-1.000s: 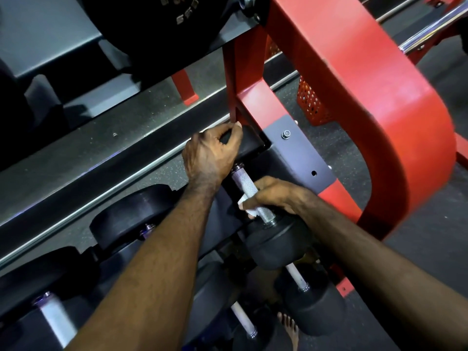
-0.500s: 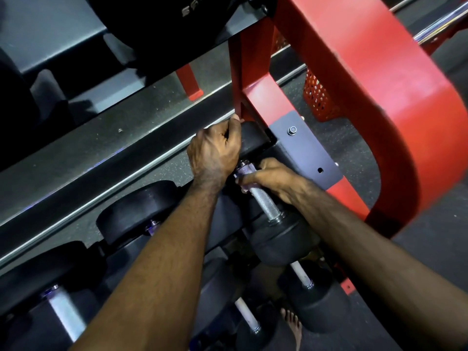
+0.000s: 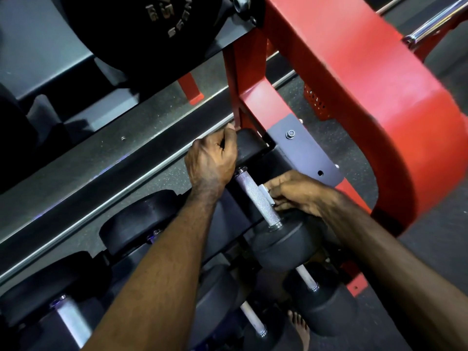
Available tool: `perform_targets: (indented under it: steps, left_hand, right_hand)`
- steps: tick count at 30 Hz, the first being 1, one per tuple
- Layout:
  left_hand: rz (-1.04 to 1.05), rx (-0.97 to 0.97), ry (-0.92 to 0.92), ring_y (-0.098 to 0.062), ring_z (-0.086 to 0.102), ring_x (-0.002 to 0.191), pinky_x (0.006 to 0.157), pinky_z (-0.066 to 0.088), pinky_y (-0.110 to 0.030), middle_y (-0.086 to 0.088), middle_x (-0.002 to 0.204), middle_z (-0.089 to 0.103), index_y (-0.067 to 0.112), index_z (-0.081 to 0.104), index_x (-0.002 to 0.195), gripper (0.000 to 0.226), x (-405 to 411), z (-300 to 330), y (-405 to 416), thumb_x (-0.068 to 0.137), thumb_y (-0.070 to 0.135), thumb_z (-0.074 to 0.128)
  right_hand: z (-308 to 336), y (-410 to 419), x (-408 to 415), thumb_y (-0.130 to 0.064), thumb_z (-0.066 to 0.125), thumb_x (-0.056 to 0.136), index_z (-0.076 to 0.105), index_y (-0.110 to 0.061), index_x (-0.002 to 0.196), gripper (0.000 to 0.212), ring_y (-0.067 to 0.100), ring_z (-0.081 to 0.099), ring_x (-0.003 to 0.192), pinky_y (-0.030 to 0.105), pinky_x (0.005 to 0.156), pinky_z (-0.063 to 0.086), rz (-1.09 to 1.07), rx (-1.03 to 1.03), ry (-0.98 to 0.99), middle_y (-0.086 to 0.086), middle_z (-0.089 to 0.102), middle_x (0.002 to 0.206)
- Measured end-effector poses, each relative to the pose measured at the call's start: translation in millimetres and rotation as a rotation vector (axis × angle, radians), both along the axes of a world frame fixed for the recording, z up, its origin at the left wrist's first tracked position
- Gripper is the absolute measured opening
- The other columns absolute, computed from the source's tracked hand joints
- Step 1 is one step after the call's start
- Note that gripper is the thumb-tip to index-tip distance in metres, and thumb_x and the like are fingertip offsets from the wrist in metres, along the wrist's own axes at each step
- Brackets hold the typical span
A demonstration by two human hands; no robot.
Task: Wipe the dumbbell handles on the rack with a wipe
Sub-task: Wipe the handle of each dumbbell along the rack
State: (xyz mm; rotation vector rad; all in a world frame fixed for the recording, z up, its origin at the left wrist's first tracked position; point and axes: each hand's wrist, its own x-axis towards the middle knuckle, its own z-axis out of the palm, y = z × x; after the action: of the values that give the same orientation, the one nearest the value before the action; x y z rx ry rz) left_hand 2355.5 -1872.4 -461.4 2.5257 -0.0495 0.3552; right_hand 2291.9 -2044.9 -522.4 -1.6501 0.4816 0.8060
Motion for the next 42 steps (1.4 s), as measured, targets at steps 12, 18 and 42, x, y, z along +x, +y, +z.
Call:
perform_targets:
  steps: [12,18,42]
  left_hand:
    - [0.033,-0.063,0.016,-0.026,0.045,0.068,0.070,0.029,-0.033,-0.019,0.075,0.070,0.015,0.080,0.092,0.044,1.4,-4.9,-0.1,0.106,0.046,0.051]
    - [0.017,-0.069,0.013,-0.038,0.055,0.073,0.071,0.031,-0.033,-0.020,0.081,0.071,0.016,0.080,0.092,0.047,2.2,-6.0,0.0,0.102,0.048,0.047]
    - [0.048,-0.064,0.049,-0.026,0.053,0.058,0.068,0.028,-0.032,-0.008,0.060,0.061,0.013,0.078,0.088,0.044,0.5,0.7,-1.2,0.103,0.044,0.050]
  right_hand:
    - [8.2,3.5,-10.7,-0.006,0.089,0.078,0.080,0.000,0.094,0.019,0.021,0.068,0.076,0.043,0.087,0.059,-0.082,-0.020,-0.229,0.021,0.078,0.090]
    - [8.6,24.1,8.9,-0.033,0.092,0.067,0.078,-0.008,0.080,0.031,0.017,0.068,0.067,0.051,0.079,0.061,-0.091,-0.179,-0.380,0.012,0.077,0.074]
    - [9.4,23.9,4.2,0.000,0.083,0.079,0.065,-0.014,0.083,0.024,0.015,0.061,0.065,0.025,0.060,0.046,0.043,0.147,-0.057,0.003,0.065,0.071]
